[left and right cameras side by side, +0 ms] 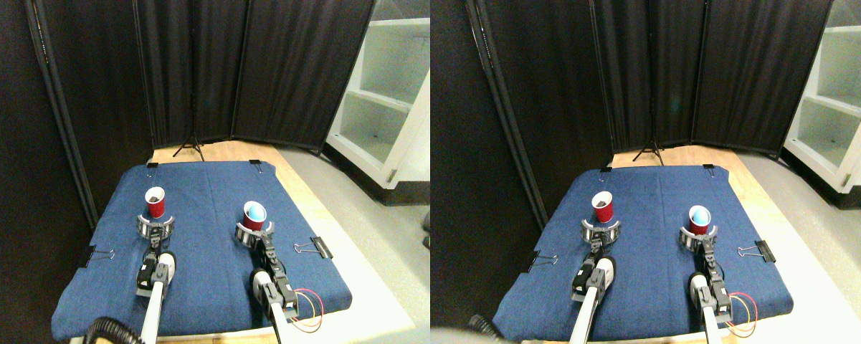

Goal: Pour (bimanual)

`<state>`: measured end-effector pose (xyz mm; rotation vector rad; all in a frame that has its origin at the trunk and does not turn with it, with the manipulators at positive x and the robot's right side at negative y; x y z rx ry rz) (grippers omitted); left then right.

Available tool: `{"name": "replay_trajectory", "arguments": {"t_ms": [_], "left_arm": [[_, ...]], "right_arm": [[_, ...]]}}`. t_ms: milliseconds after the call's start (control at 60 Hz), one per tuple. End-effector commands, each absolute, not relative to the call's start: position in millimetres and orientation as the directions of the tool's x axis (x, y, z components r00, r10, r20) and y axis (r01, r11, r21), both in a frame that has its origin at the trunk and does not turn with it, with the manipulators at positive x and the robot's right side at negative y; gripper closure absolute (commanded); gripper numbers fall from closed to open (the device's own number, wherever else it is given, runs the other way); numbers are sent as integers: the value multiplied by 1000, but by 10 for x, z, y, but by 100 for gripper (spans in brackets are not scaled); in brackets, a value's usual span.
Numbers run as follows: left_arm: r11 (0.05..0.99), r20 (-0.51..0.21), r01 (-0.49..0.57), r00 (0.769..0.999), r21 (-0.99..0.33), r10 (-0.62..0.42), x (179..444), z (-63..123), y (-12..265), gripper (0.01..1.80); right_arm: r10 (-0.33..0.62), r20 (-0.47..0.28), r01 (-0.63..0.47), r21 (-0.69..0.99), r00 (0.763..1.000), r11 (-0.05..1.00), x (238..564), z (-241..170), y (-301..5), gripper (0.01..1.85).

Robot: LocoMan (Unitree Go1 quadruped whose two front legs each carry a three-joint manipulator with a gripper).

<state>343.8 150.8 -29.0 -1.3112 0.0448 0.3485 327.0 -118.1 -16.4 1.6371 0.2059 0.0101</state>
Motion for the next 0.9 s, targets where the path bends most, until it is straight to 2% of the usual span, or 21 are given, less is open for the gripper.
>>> {"name": "replay_trajectory", "arguments": {"t_ms": [17,233,333,550,900], "left_arm": [[217,-191,-237,959,-947,211,3521,-235,1504,82],[221,-188,-234,959,-947,210,3664,-236,1557,85],[218,-197,-239,960,-946,198,3739,-254,1575,79],[204,-228,-270,952,-941,205,3930,-316,1609,78],[211,-247,-288,949,-934,198,4064,-400,1610,74]], "right_arm": [[151,-94,102,994,984,-48,3311,-139,-1156,82],[141,-100,109,992,985,-59,3358,-114,-1138,81],[148,-96,106,993,984,-56,3375,-119,-1144,81],[134,-99,106,993,986,-51,3387,-111,-1145,79],[115,-121,130,989,986,-72,3455,-93,-1140,79]]}}
